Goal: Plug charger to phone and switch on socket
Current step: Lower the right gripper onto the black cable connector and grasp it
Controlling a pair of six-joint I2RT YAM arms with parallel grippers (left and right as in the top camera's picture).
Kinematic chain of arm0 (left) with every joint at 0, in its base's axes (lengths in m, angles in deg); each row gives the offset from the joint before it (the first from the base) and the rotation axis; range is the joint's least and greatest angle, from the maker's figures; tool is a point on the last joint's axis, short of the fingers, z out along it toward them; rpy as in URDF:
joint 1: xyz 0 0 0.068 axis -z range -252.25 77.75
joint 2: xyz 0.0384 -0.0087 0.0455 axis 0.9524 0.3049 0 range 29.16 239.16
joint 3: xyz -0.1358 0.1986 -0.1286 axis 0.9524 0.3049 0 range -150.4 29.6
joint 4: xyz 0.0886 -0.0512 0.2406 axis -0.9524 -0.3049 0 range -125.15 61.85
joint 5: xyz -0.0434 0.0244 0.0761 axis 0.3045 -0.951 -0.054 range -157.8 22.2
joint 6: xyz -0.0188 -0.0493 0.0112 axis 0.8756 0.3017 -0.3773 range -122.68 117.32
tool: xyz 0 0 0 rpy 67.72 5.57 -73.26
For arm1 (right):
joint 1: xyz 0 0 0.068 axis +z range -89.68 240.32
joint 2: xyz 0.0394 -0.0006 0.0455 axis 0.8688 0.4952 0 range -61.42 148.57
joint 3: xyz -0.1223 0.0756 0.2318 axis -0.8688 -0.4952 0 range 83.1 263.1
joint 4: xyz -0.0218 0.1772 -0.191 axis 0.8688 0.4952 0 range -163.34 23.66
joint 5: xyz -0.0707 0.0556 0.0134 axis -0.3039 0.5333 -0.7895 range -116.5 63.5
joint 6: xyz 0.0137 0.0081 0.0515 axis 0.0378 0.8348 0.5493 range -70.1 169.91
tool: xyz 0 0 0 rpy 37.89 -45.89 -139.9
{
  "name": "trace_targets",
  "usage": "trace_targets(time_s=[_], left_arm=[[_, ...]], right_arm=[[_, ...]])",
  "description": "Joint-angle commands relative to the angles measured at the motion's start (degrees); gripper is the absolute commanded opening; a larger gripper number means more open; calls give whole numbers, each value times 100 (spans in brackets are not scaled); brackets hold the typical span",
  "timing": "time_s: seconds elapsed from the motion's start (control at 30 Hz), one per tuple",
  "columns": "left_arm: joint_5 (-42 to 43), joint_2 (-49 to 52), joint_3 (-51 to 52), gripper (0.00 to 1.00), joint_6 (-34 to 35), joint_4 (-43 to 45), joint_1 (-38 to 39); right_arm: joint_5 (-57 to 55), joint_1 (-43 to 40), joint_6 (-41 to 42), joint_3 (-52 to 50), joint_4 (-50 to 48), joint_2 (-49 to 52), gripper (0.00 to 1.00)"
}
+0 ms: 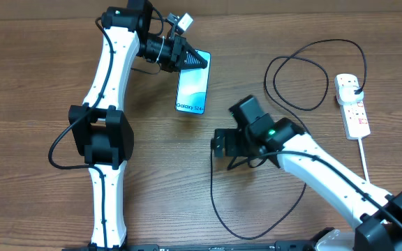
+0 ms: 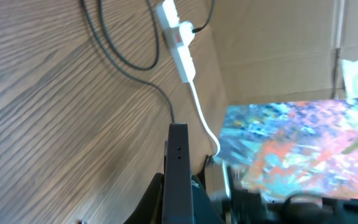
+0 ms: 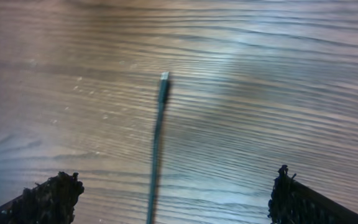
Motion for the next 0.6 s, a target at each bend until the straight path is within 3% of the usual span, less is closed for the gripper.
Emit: trace_targets(time_s=[0.0,0.37,0.57], left_arm=[[990,208,-42,4,-262,131,-170],[1904,319,-39,4,-264,435,-686],[1971,319,-39,4,-260,472,-837]], right_arm=[[-81,404,-24,85,-184,-46,100],[-24,564,22,81,-367,162,99],[-240,573,422,83,-376,614,98]])
